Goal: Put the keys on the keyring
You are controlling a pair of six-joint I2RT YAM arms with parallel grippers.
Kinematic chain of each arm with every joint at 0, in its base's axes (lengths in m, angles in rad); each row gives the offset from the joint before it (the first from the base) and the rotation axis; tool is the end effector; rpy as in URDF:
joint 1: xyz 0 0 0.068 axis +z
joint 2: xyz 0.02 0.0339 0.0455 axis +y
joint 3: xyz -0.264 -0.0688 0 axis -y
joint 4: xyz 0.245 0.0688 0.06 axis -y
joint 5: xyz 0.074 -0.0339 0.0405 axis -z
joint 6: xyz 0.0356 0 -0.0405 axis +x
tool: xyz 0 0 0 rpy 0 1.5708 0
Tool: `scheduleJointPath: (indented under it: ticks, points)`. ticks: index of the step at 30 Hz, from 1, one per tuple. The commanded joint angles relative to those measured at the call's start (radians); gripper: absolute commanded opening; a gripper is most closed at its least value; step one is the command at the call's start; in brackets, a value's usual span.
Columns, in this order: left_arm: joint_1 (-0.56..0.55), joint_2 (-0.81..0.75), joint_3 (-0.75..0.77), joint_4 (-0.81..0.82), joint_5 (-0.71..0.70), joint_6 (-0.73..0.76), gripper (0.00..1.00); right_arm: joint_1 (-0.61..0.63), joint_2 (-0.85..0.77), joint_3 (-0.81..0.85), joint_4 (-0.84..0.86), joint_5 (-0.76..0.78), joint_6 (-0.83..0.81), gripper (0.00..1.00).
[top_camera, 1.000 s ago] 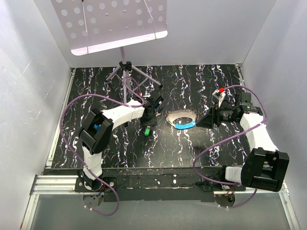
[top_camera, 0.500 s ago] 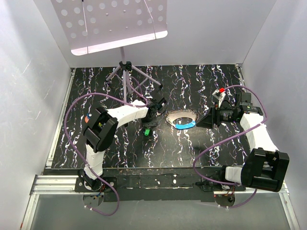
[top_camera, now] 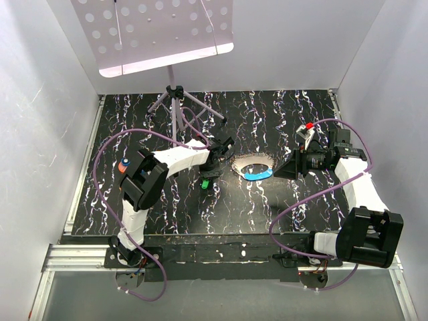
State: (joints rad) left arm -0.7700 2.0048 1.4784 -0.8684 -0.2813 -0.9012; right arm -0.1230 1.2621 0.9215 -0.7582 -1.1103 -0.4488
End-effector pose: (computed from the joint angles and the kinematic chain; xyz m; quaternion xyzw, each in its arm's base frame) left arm 0.2883 -0.2657 0.1753 -0.0769 0.9834 0.0291 0.1619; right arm 0.2338 0.0032 0.2597 -0.2556 0.7953 0.4356 0.3352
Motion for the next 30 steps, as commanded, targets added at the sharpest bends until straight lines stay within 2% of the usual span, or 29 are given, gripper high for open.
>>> scheduleJointPath:
  ticks: [1, 11, 15, 21, 30]
  points:
    - [-0.006, 0.002, 0.033, -0.006, -0.022, -0.004, 0.26, -0.003, -0.027, 0.042, -0.006, -0.029, -0.018, 0.68]
    - [-0.006, -0.001, 0.028, -0.007, -0.016, 0.002, 0.15, -0.001, -0.027, 0.043, -0.009, -0.029, -0.019, 0.68]
    - [-0.008, 0.0, 0.028, -0.007, -0.007, 0.008, 0.15, -0.003, -0.03, 0.043, -0.009, -0.029, -0.018, 0.68]
    - [-0.008, -0.027, 0.02, -0.009, -0.027, 0.018, 0.02, -0.003, -0.03, 0.045, -0.01, -0.033, -0.021, 0.68]
    - [-0.011, -0.075, -0.015, 0.002, -0.048, 0.065, 0.0, -0.003, -0.03, 0.043, -0.01, -0.033, -0.021, 0.68]
